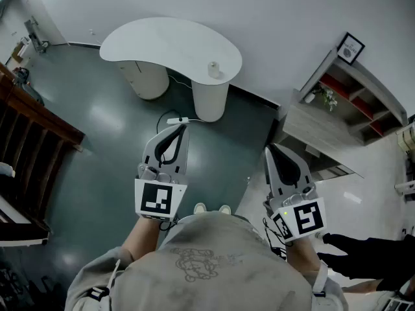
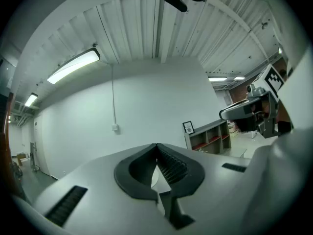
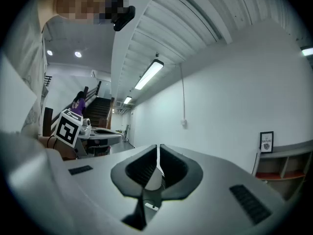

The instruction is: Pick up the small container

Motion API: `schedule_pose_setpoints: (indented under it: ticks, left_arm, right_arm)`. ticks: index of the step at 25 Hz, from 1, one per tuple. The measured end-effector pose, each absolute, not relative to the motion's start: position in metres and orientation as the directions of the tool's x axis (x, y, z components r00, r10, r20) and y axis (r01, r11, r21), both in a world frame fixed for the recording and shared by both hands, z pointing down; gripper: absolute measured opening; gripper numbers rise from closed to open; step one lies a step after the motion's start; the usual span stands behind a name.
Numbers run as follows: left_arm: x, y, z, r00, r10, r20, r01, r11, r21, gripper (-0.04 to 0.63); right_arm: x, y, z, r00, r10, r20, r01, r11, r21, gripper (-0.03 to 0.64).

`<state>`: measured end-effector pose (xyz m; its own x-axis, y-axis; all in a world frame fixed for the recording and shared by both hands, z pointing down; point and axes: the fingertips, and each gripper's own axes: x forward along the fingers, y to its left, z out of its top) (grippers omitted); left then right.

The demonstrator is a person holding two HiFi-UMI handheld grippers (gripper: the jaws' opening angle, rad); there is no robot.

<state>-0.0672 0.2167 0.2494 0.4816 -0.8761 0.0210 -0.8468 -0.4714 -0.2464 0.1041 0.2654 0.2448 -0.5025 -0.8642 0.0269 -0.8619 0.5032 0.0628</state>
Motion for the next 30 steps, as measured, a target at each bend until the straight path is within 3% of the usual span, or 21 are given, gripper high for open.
schedule_pose_setpoints:
  ticks: [30]
  left_arm:
    - [-0.009, 0.246, 0.266, 0.431, -0.9, 0.067, -0.871, -0.434, -0.228, 0.017]
  right_arm:
    - [0.162, 0.279, 0.265, -0.574, -0.818, 0.027, -0.819, 0.574, 0.008, 0.037]
